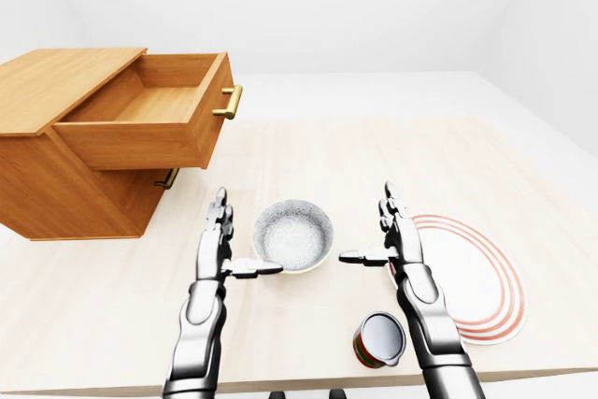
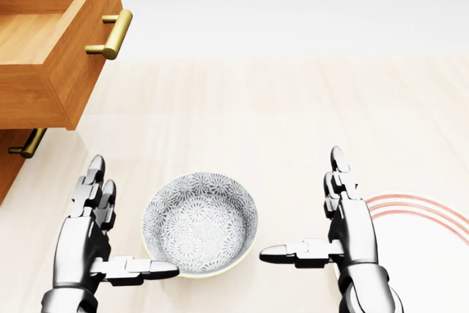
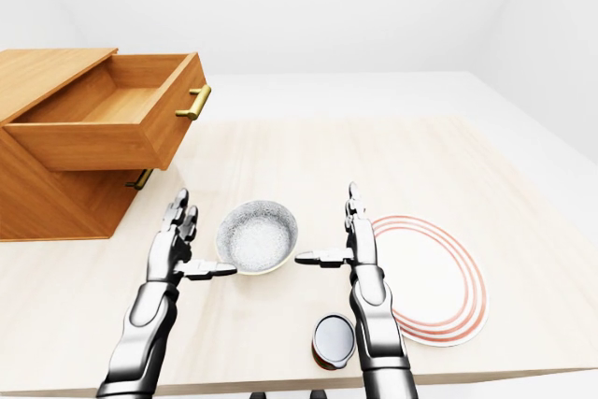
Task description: Put the bowl on top of the cabinet.
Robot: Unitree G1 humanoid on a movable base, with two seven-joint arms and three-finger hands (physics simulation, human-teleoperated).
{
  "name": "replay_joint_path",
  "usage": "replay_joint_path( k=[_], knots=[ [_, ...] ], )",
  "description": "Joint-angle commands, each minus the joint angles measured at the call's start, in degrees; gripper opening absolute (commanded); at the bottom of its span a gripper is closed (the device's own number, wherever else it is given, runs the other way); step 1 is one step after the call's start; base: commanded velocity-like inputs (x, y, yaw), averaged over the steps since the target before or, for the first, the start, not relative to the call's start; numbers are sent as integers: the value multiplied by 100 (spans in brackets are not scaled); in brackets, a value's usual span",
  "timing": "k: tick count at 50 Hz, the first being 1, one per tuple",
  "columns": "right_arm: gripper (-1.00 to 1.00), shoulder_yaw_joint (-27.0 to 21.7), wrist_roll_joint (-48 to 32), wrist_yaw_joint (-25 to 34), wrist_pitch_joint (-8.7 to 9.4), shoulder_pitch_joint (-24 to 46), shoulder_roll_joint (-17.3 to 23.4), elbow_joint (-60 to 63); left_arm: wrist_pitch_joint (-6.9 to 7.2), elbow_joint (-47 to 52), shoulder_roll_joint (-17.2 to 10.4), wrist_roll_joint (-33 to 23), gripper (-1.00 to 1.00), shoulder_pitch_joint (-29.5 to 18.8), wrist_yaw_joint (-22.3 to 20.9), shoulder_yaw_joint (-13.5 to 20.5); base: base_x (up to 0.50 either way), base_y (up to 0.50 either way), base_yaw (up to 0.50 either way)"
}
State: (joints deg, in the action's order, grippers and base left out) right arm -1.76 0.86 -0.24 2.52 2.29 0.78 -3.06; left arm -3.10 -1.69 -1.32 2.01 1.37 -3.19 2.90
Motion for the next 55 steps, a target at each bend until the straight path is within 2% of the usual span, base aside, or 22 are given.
replay_joint_path(
  k=[1, 2, 9, 16, 19, 22, 26, 27, 29, 32, 34, 37, 40, 42, 43, 55],
  knots=[
    [100, -29, 5, -48, -56, 55, 11, -133, -121, 172, 5, -64, 100, 81, -12, -6, 0, 0, 0],
    [100, -28, 4, -51, -67, 58, 11, -150, -190, 149, 5, -130, 100, 86, 15, -19, 0, 0, 0],
    [100, -20, -4, -72, -61, 63, 10, -166, -190, 476, 34, -555, 100, 384, 120, -171, 0, 0, 0],
    [100, -6, -23, -87, -59, 66, 4, -174, -190, 304, 49, -1080, 100, 609, 314, -326, 0, 0, 0],
    [100, -2, -31, -90, -48, 59, 4, -151, -190, 67, 39, -1481, 100, 678, 570, -392, 0, 0, 0],
    [100, -9, -36, -93, -56, 61, 9, -169, -190, 194, 22, -1494, 100, 822, 503, -441, 0, 0, 0],
    [100, -5, -36, -90, -53, 52, 6, -153, -190, 128, 12, -1778, 100, 861, 692, -427, 0, 0, 0],
    [100, 7, -48, -94, -44, 38, 1, -127, -190, 12, 2, -2068, 100, 883, 907, -427, 0, 0, 0],
    [100, 7, -50, -93, -46, 36, 1, -126, -190, -43, 1, -2160, 100, 882, 979, -426, 0, 0, 0],
    [100, 10, -59, -96, -58, 44, -2, -157, -190, -199, 8, -2846, 100, 900, 1513, -419, 0, 0, 0],
    [100, 13, -64, -96, -61, 45, -3, -167, -190, -106, 10, -2999, 100, 951, 1583, -461, 0, 0, 0],
    [100, 4, -55, -94, -59, 46, 1, -163, -190, -226, -18, -3539, 100, 923, 1968, -466, 0, 0, 0],
    [100, 3, -53, -94, -78, 64, 1, -202, -190, -487, -70, -4310, 100, 854, 2655, -445, 0, 0, 0],
    [100, 8, -56, -93, -81, 60, 0, -201, -190, -577, -107, -4637, 100, 834, 2978, -464, 0, 0, 0],
    [100, 11, -56, -92, -76, 54, -2, -189, -190, -633, -128, -5030, 100, 810, 3319, -456, 0, 0, 0],
    [100, 23, -67, -92, -101, 76, -7, -246, -190, -411, -301, -6379, 100, 760, 3319, -728, 0, 0, 0]
  ],
)
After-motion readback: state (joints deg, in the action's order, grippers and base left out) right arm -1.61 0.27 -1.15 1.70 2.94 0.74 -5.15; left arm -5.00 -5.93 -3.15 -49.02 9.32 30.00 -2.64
